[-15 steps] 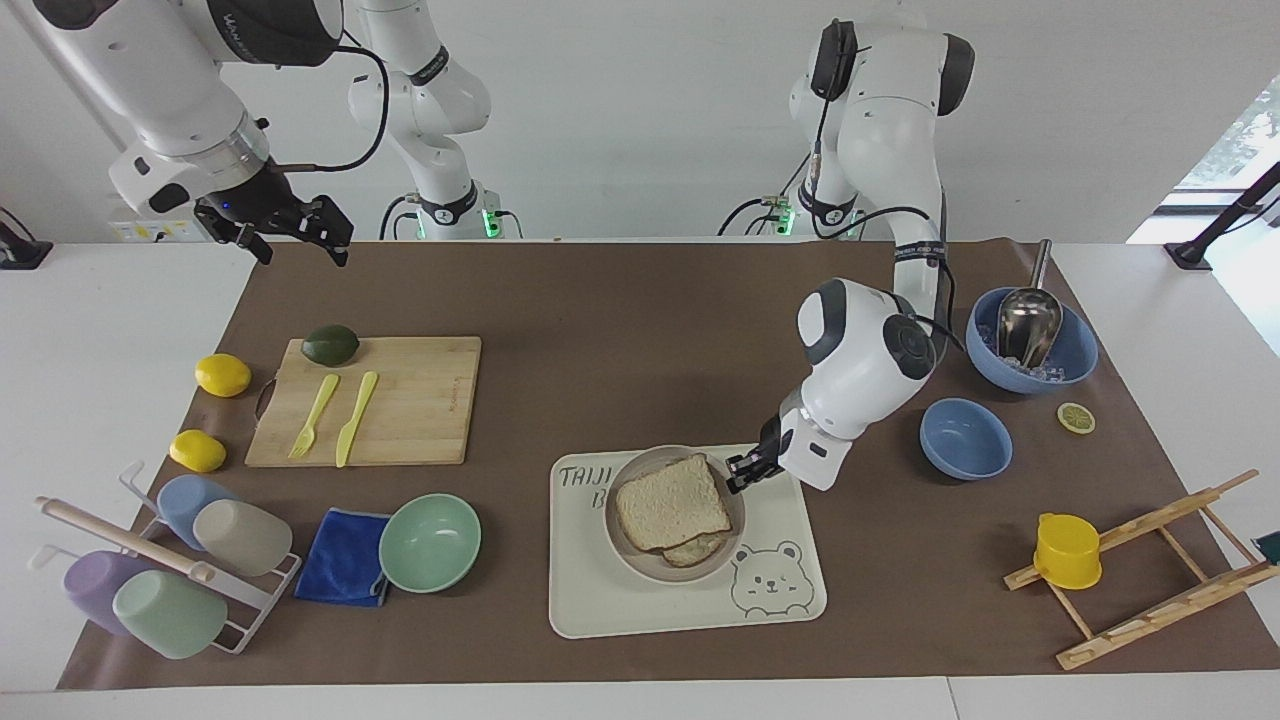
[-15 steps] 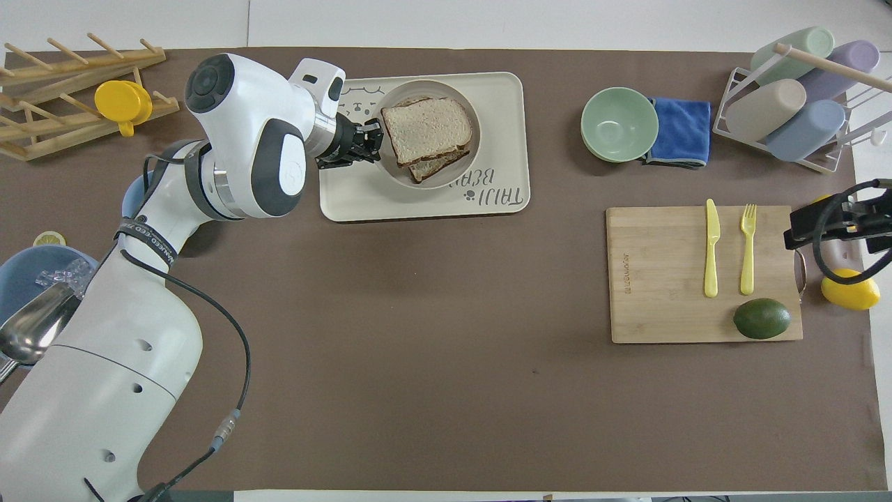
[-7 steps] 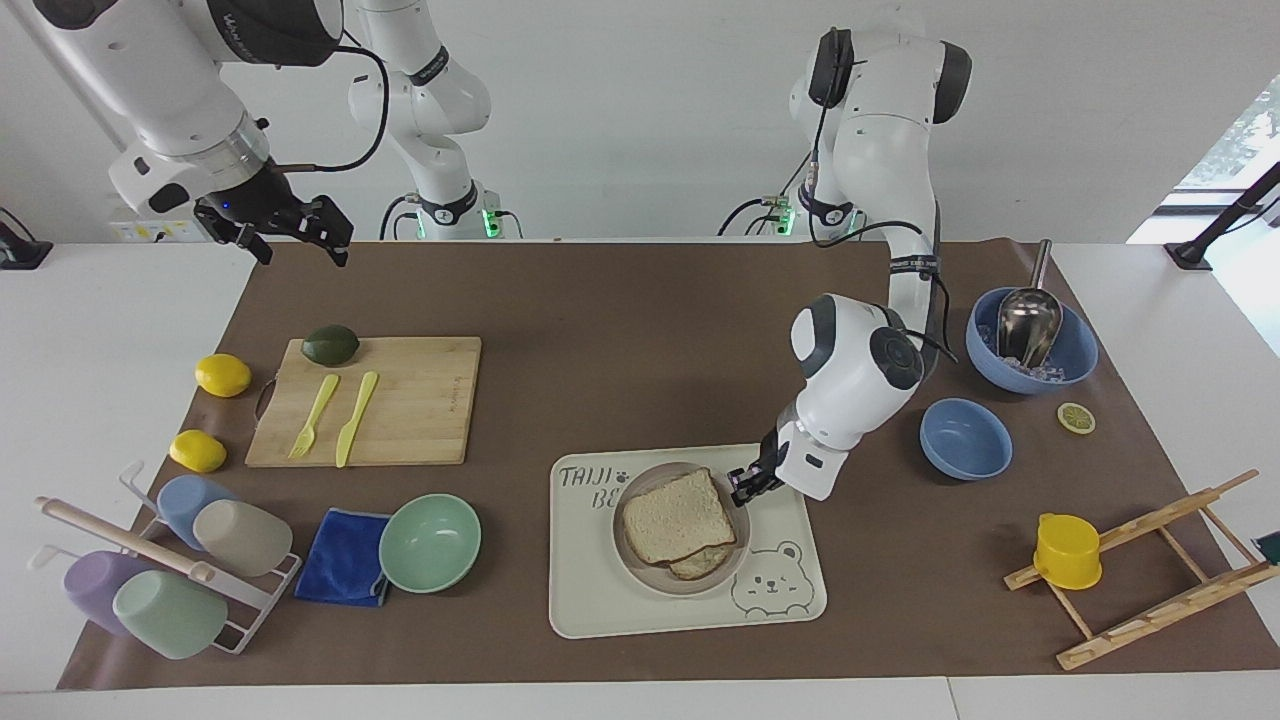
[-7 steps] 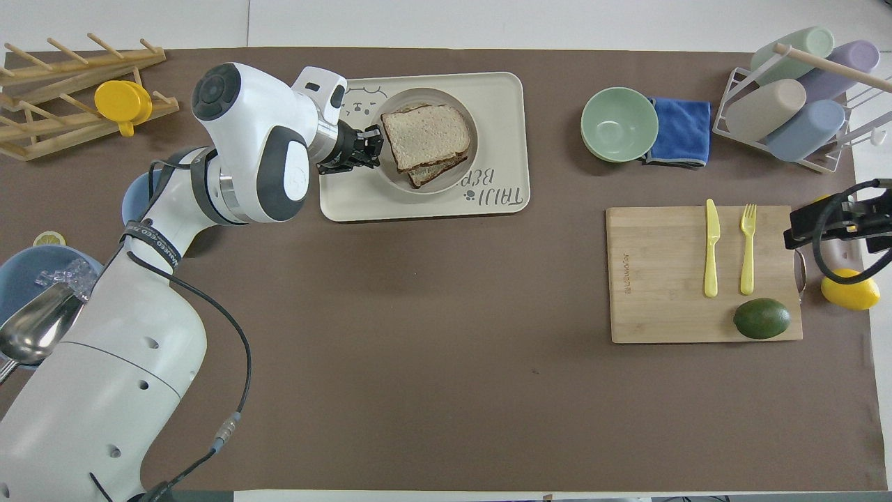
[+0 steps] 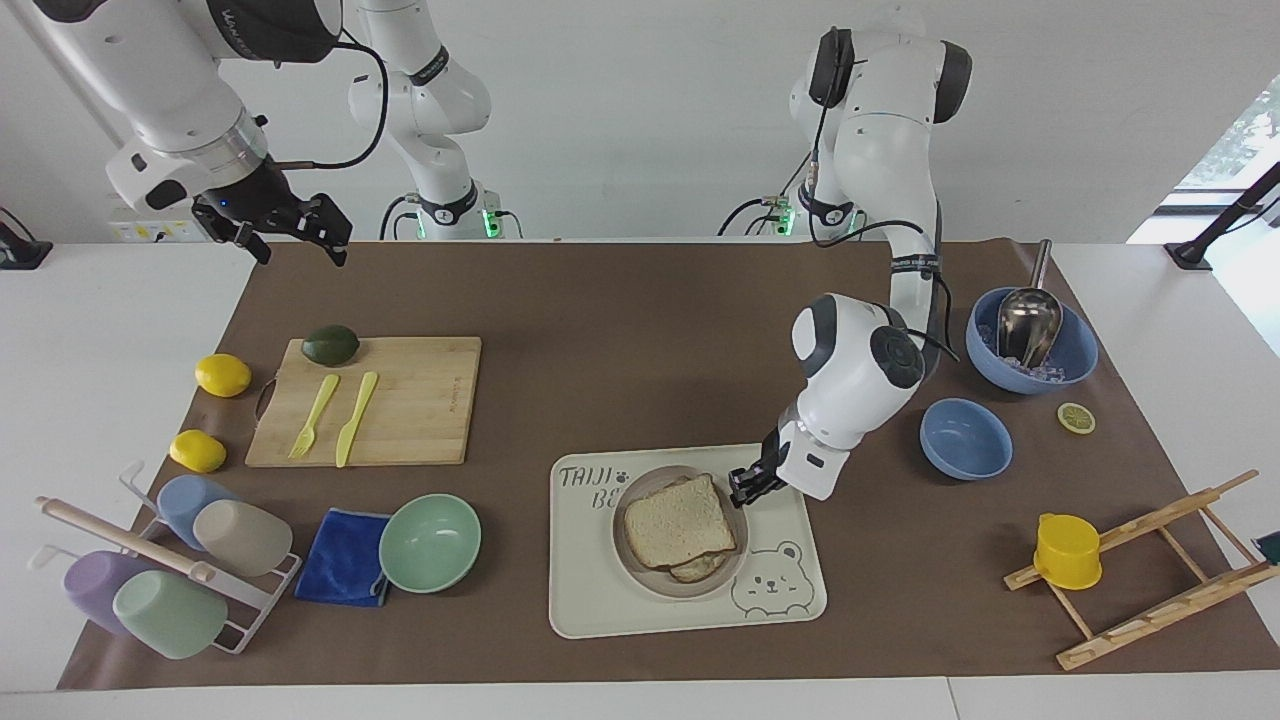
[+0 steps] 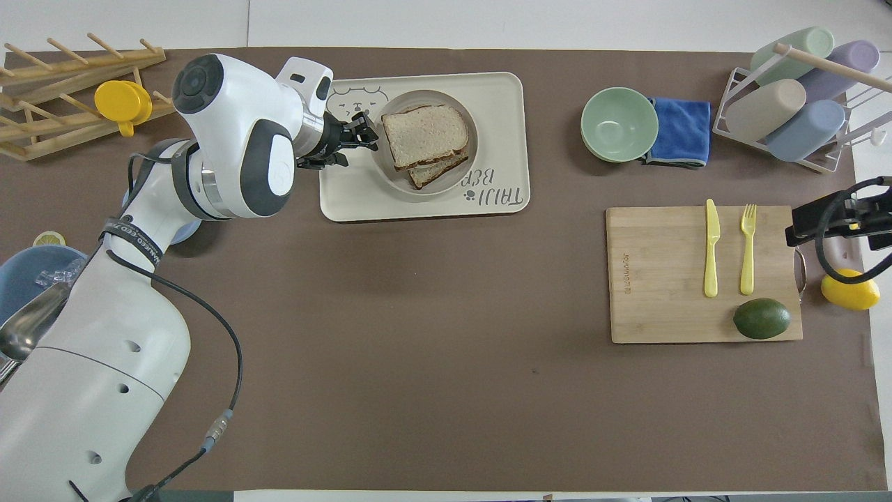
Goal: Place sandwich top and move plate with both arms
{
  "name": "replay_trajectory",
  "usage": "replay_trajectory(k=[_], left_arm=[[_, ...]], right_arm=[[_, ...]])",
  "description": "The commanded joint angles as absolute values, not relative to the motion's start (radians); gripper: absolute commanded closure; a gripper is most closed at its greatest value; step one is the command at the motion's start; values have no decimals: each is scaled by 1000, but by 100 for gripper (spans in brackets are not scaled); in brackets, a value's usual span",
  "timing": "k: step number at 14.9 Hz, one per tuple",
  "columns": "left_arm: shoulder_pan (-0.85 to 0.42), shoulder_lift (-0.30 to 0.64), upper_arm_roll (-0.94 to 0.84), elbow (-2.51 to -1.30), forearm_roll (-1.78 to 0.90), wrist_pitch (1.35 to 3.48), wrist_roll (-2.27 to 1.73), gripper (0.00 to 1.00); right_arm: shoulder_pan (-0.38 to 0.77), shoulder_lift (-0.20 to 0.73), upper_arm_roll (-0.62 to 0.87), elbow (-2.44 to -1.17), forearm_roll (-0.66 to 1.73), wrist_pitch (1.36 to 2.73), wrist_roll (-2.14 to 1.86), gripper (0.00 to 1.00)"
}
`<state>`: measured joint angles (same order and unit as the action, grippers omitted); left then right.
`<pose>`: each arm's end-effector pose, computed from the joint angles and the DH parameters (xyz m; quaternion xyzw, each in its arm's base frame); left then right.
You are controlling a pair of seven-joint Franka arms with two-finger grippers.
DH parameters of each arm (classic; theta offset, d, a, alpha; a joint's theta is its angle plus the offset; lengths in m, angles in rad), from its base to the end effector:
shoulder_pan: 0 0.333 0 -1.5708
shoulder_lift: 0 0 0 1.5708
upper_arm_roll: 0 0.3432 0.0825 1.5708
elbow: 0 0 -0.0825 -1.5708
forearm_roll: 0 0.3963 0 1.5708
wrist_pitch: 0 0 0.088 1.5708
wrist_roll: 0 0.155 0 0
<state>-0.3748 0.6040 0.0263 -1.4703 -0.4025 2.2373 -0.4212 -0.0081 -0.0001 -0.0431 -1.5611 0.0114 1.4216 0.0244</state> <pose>0.7081 -0.2889 0.3155 0.9735 0.1430 0.0145 0.1780 0.5429 -0.0259 0.5969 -0.9969 0.0372 0.0696 0.0066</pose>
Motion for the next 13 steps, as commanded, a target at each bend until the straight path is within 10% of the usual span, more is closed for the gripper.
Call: replay_trajectory(k=[1, 13], left_arm=[[-336, 526, 25, -1491, -383, 2163, -428, 0], [-233, 295, 48, -1493, -124, 1829, -417, 0]], right_arm=[[-37, -9, -37, -1563, 37, 1425, -5, 0], [-92, -28, -35, -1565, 37, 1367, -12, 0]])
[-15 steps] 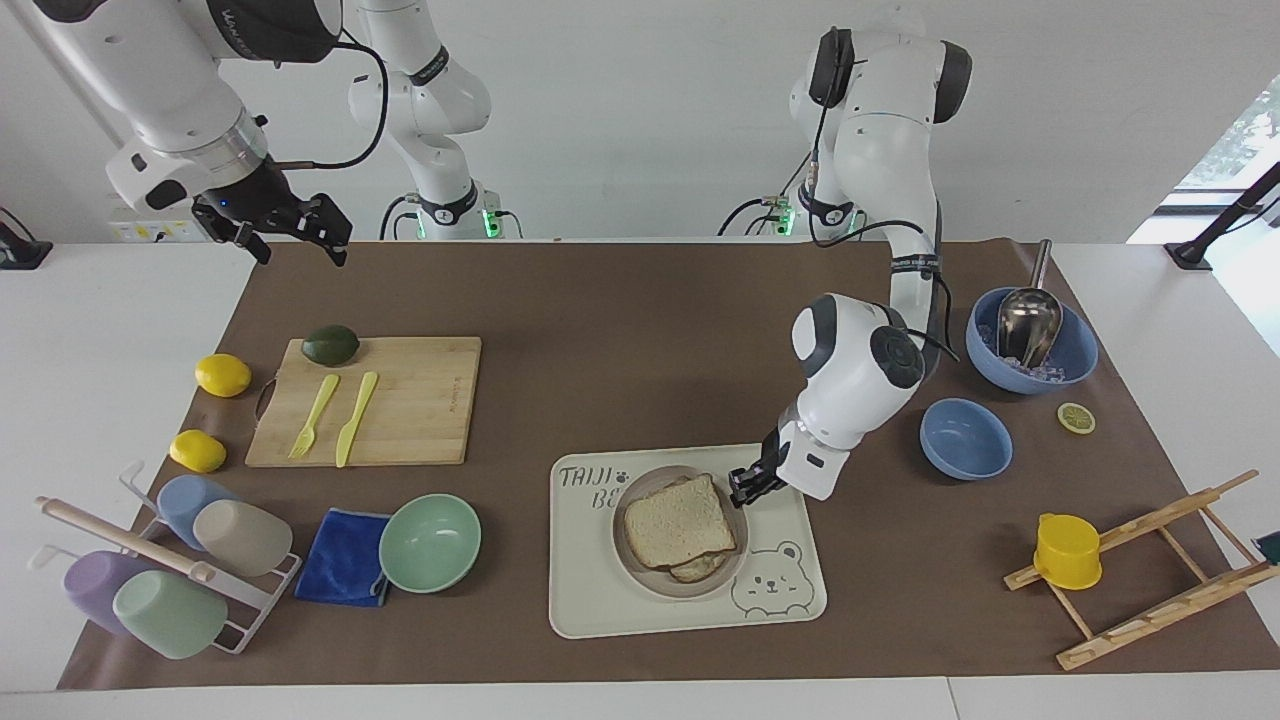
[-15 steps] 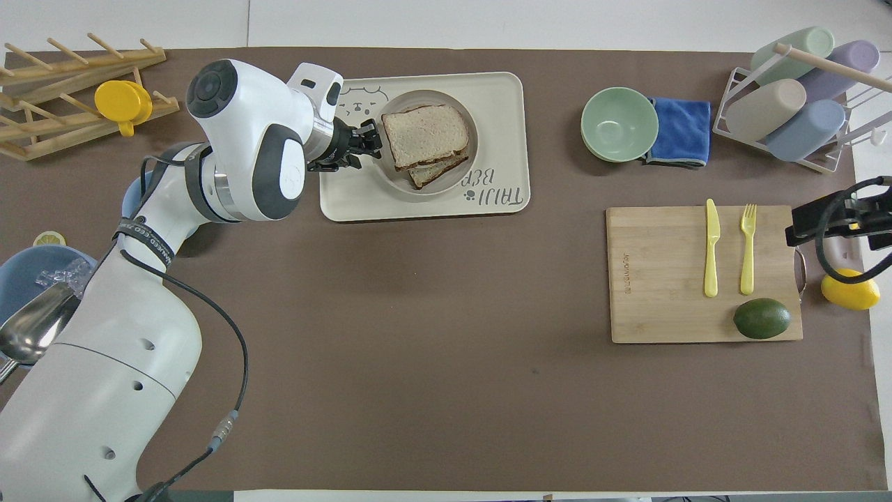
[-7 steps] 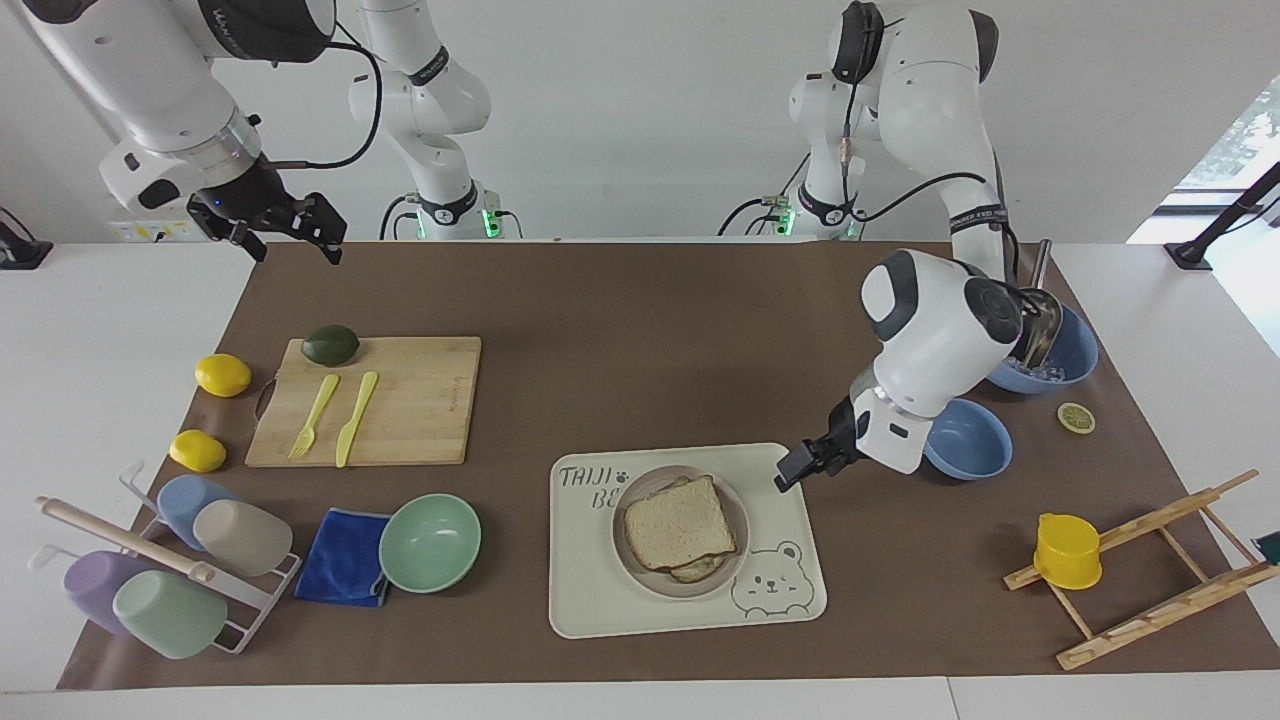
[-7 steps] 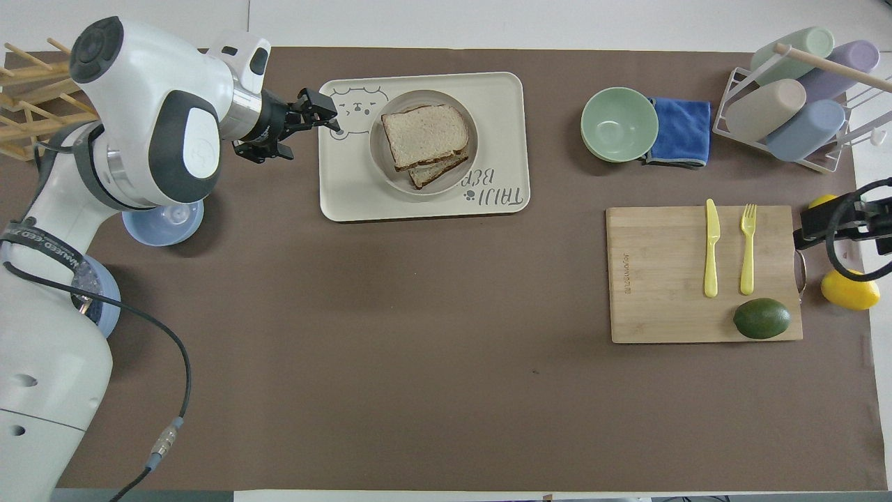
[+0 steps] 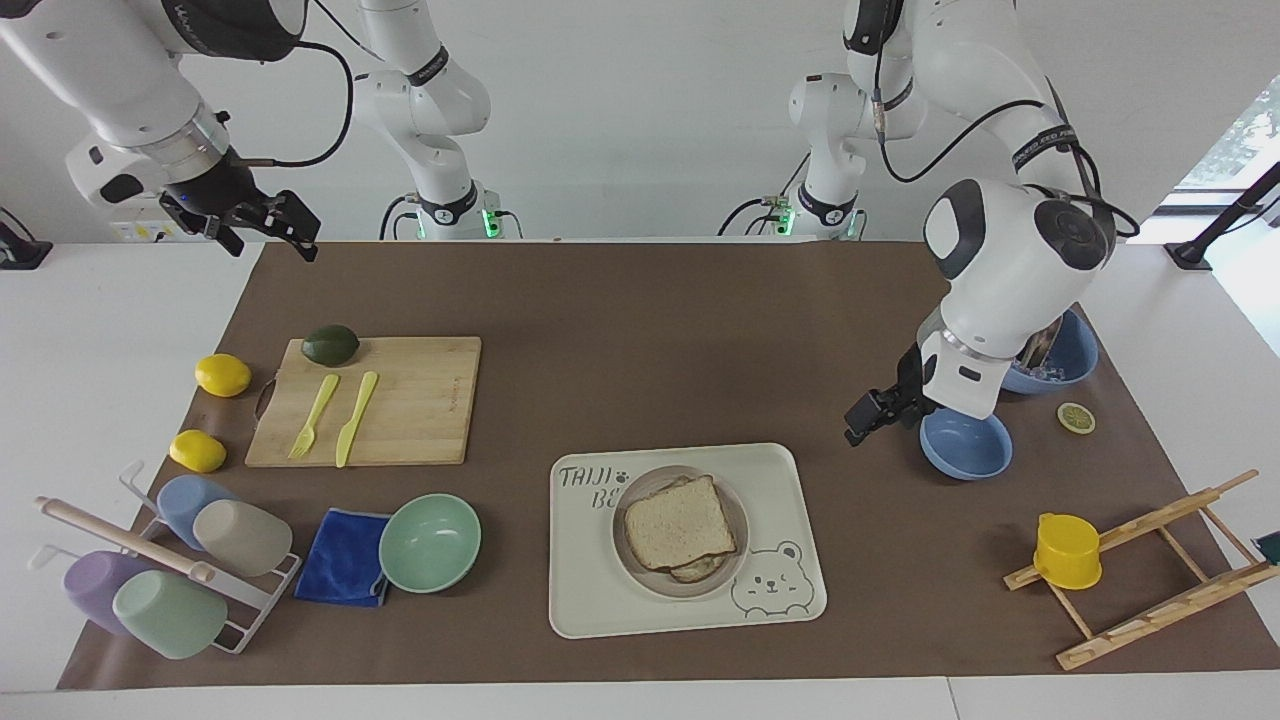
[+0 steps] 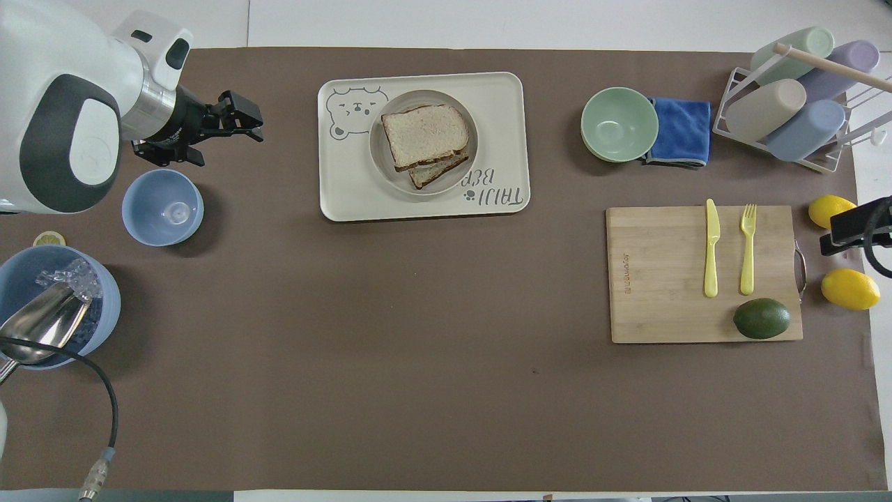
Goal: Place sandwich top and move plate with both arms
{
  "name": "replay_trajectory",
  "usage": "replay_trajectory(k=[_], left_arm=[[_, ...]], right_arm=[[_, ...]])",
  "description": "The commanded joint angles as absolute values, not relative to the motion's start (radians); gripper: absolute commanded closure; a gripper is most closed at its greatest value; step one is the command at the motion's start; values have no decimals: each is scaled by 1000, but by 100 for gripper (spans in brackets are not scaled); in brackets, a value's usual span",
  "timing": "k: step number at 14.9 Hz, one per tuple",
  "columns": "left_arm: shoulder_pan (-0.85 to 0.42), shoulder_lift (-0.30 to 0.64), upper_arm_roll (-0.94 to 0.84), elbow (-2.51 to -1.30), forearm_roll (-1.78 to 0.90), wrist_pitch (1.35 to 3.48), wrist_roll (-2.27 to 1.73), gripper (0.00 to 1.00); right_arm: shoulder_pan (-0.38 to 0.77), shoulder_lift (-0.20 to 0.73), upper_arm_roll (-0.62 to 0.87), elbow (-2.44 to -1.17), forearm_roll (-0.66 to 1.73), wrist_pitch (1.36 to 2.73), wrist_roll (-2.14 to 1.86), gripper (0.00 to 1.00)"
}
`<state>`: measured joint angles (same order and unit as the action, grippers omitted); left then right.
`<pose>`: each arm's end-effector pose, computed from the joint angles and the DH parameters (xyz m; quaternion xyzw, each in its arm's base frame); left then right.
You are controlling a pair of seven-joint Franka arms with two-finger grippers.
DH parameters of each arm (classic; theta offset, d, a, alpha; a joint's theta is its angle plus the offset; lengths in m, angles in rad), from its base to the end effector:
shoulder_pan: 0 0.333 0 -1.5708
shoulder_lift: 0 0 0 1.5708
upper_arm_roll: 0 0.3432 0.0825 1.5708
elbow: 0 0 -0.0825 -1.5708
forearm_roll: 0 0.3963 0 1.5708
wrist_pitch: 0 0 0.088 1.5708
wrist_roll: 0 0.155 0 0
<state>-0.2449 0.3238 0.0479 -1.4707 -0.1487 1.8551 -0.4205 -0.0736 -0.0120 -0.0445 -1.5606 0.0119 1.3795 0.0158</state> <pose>0.6719 -0.1568 0.4765 0.9892 0.1283 0.0095 0.0705 0.5299 -0.0610 0.6008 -0.9942 0.0660 0.0840 0.0105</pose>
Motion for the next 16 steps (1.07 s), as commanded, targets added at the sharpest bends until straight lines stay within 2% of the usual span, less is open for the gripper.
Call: replay_trajectory(k=[1, 5, 10, 13, 16], left_arm=[[-233, 291, 49, -1493, -124, 1813, -417, 0], [-207, 233, 57, -1493, -111, 1755, -416, 0], [-124, 46, 54, -1551, -74, 1567, -185, 0], [-101, -76, 52, -1627, -40, 1491, -59, 0], [-112, -123, 54, -1667, -35, 1414, -28, 0]], right_arm=[[-91, -28, -35, -1565, 37, 1367, -11, 0], [-92, -28, -37, -1563, 37, 1367, -11, 0], [-92, -28, -35, -1568, 40, 1370, -2, 0], [-81, -34, -34, -1575, 37, 1368, -3, 0], [-80, -34, -32, -1575, 38, 1368, -3, 0]])
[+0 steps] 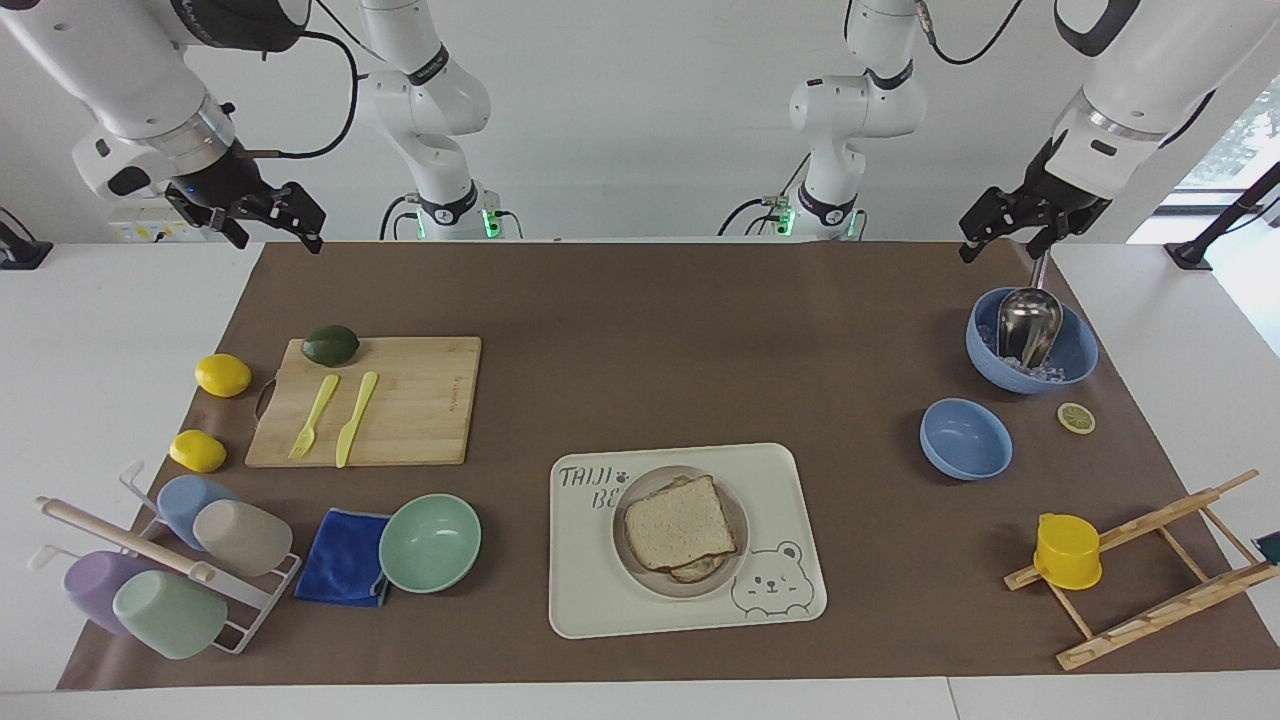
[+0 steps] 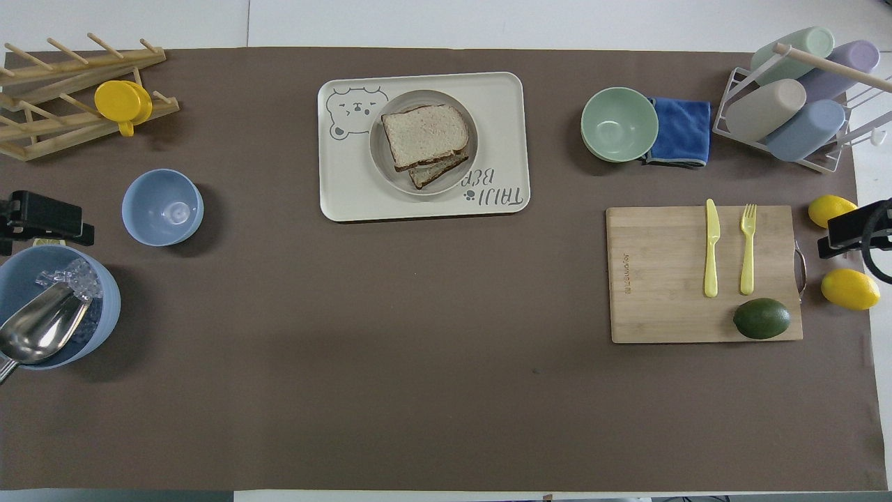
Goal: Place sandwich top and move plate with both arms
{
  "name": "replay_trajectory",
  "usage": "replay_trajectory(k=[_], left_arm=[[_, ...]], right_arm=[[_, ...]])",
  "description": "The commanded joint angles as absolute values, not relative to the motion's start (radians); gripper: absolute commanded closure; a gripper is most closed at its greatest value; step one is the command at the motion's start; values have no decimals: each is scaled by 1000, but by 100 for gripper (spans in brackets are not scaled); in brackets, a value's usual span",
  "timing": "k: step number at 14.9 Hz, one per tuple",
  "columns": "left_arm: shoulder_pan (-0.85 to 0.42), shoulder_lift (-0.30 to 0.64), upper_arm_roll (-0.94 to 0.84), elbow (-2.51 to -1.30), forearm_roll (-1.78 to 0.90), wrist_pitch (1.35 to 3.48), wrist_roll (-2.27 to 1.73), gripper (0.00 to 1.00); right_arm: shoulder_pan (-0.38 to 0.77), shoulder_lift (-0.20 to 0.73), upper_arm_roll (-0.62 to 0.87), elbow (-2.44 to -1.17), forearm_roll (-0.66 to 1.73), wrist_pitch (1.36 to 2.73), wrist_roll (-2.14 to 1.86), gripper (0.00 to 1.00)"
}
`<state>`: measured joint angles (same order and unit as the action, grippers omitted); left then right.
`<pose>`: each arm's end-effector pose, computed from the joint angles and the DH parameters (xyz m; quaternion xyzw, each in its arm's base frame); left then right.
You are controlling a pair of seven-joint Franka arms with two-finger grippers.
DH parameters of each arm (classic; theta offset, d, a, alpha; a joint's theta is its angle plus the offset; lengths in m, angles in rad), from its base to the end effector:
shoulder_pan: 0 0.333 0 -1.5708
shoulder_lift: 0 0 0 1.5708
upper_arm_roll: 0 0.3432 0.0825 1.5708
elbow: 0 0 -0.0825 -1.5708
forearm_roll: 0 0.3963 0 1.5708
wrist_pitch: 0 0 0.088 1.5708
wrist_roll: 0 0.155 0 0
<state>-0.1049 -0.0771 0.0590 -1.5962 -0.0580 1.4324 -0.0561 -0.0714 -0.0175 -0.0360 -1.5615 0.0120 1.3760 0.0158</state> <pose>0.5207 -0.0323 0.6226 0.9986 0.0022 -0.0449 0.0289 0.5284 -0.0551 0.6032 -0.9946 0.0607 0.0835 0.0101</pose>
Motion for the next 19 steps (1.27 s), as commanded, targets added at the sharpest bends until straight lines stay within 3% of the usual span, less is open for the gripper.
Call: replay_trajectory(k=[1, 5, 8, 19], left_arm=[[-112, -132, 49, -1690, -35, 1431, -28, 0], [-80, -104, 28, -1701, -35, 1554, -20, 0], [-77, -31, 29, -1611, -18, 1530, -17, 0], [-78, -61, 25, -1631, -2, 1483, -15, 0]], right_arm=[[-81, -34, -32, -1575, 37, 1368, -3, 0], [-80, -34, -32, -1575, 38, 1368, -3, 0], [-81, -34, -32, -1575, 37, 1368, -3, 0], [-80, -34, -32, -1575, 37, 1368, -3, 0]])
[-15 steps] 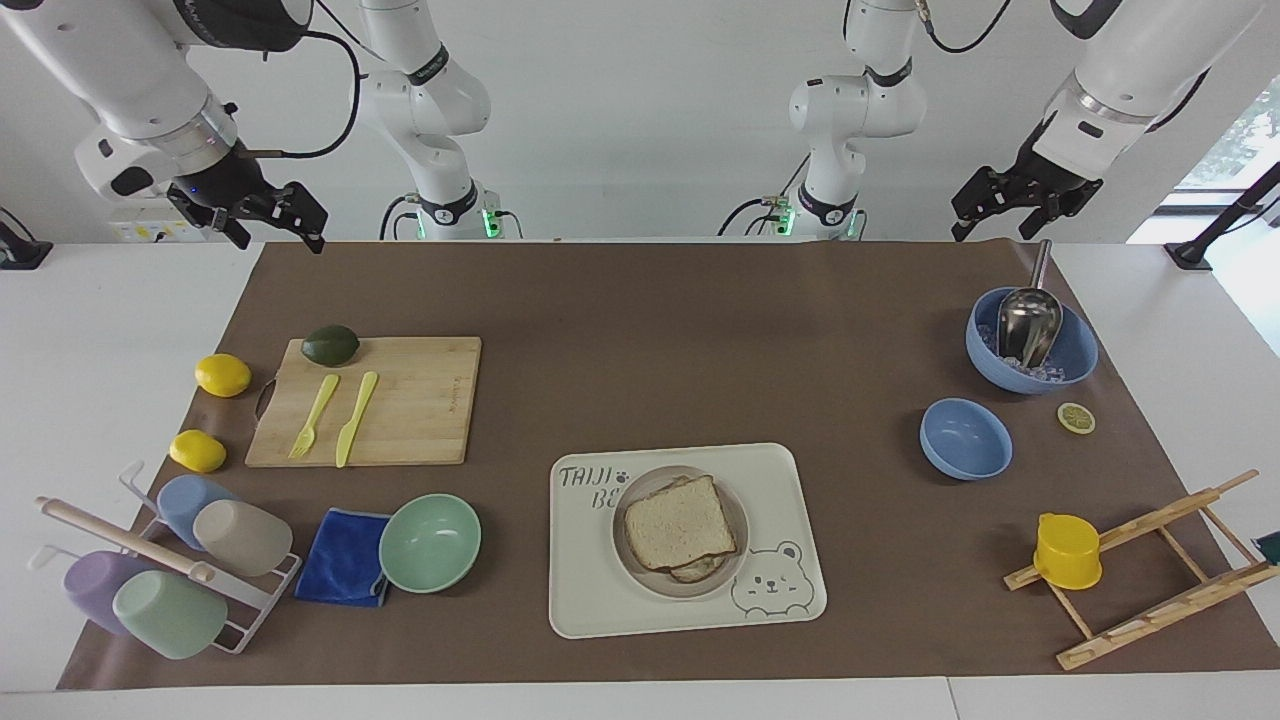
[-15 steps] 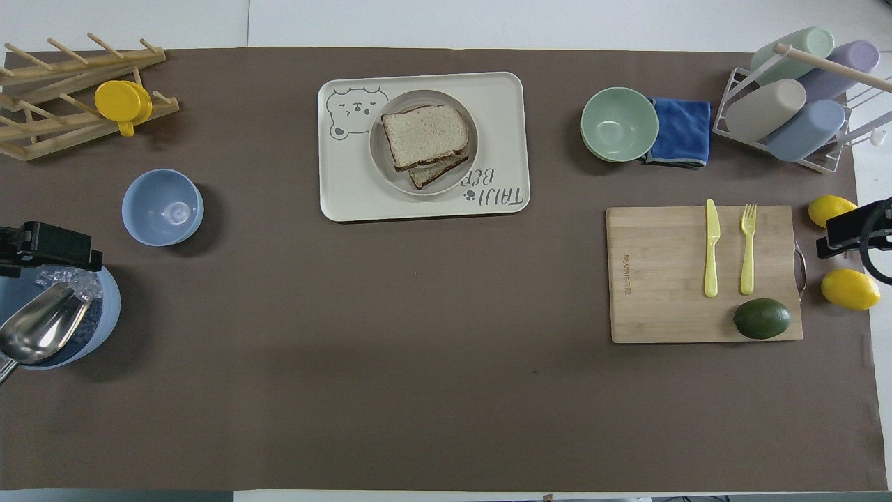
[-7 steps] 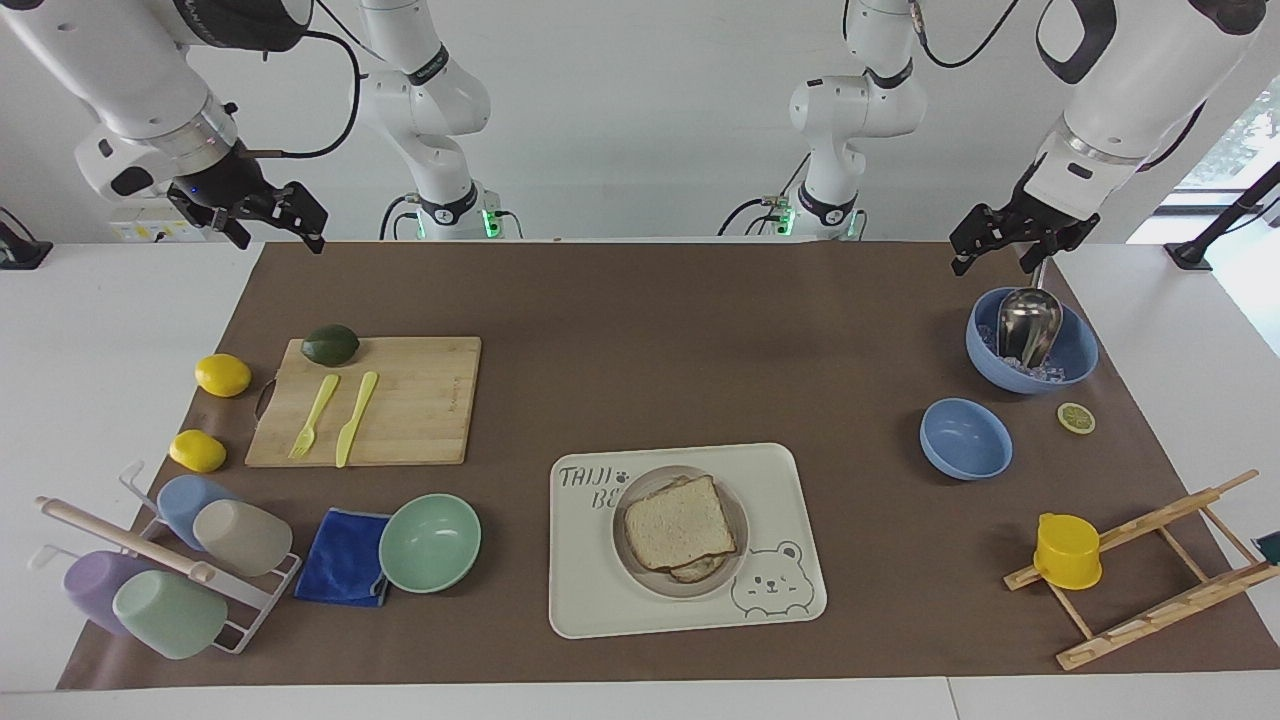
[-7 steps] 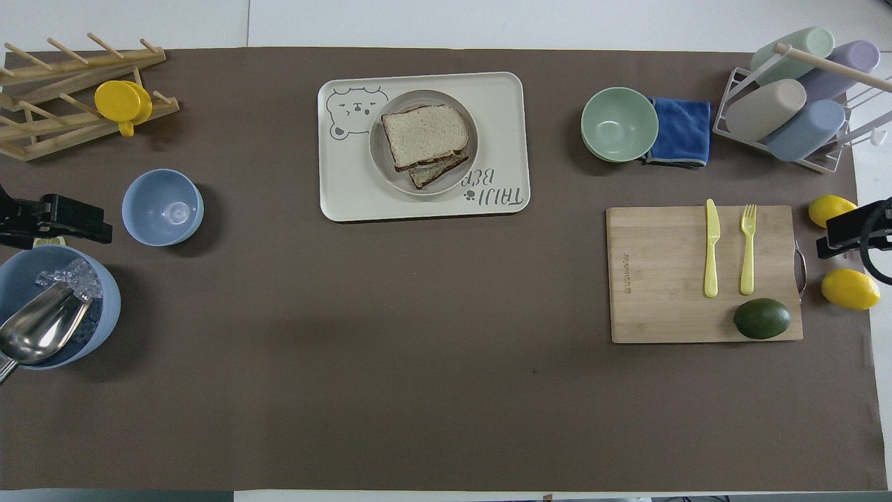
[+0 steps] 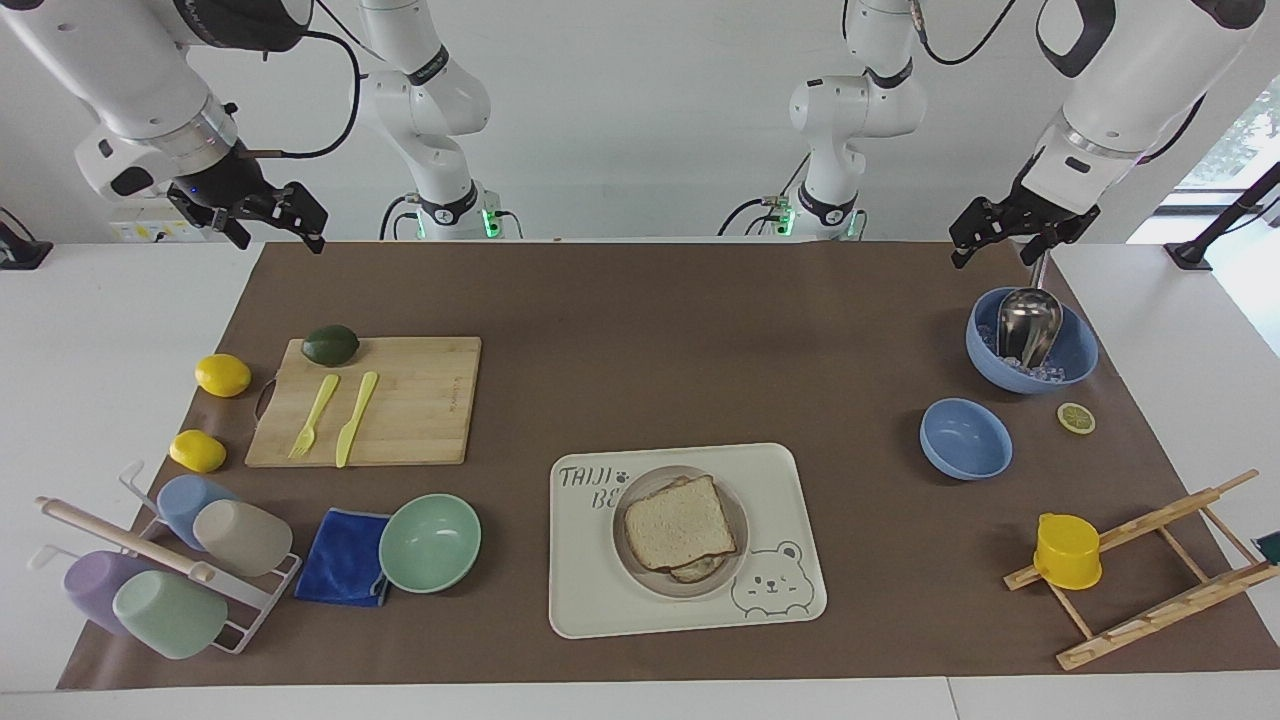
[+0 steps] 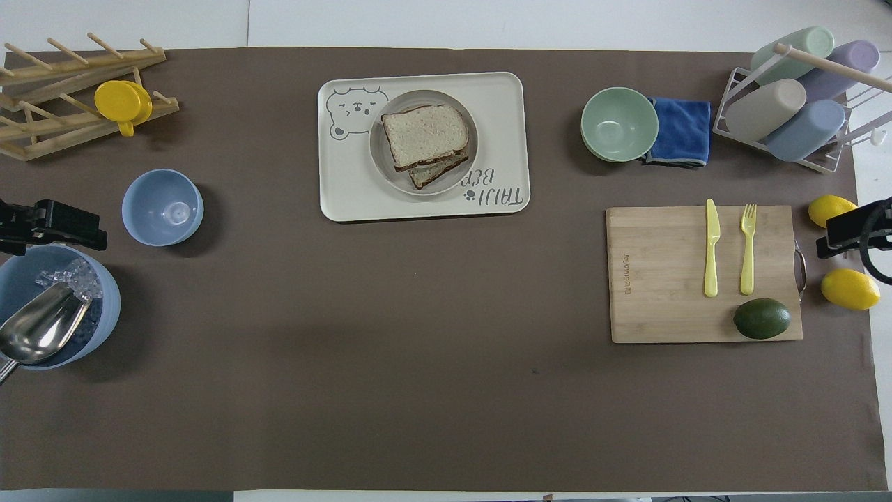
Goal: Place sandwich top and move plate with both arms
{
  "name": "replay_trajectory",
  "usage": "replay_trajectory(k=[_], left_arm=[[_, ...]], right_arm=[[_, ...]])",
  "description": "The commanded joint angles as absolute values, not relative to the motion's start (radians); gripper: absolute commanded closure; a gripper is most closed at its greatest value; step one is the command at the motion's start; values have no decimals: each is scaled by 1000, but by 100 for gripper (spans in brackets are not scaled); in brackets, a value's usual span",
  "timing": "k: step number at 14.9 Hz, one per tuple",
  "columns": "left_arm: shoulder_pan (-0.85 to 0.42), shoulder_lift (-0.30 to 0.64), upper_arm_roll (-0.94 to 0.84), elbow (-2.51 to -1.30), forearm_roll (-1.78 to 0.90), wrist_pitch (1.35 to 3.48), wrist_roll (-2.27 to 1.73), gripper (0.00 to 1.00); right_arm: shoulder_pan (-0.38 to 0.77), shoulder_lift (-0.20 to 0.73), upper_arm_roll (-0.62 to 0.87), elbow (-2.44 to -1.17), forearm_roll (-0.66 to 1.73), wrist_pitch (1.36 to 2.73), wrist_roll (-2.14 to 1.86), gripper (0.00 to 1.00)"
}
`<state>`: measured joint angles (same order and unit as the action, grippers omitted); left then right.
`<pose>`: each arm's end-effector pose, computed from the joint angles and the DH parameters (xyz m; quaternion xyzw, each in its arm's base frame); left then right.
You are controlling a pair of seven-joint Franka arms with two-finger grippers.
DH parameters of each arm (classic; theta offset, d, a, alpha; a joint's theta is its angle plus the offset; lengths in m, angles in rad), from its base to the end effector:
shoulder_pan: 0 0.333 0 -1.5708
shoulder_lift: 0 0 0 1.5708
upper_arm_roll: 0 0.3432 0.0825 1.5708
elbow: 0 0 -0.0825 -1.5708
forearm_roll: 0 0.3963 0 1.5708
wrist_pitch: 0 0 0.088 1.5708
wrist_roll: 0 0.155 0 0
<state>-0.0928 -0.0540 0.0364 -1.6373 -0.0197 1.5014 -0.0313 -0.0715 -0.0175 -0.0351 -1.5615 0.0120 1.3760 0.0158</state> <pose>0.5352 -0.0329 0.5960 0.9990 -0.0129 -0.0414 0.0090 0.5285 -0.0547 0.6032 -0.9946 0.0603 0.0835 0.0101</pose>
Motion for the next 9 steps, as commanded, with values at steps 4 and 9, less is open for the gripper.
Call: replay_trajectory(k=[4, 9], left_arm=[[-80, -61, 26, -1632, -2, 1489, -15, 0], [-90, -61, 26, -1632, -2, 1494, -23, 0]], right_arm=[[-81, -34, -32, -1575, 37, 1368, -3, 0], [-81, -34, -32, -1575, 37, 1368, -3, 0]])
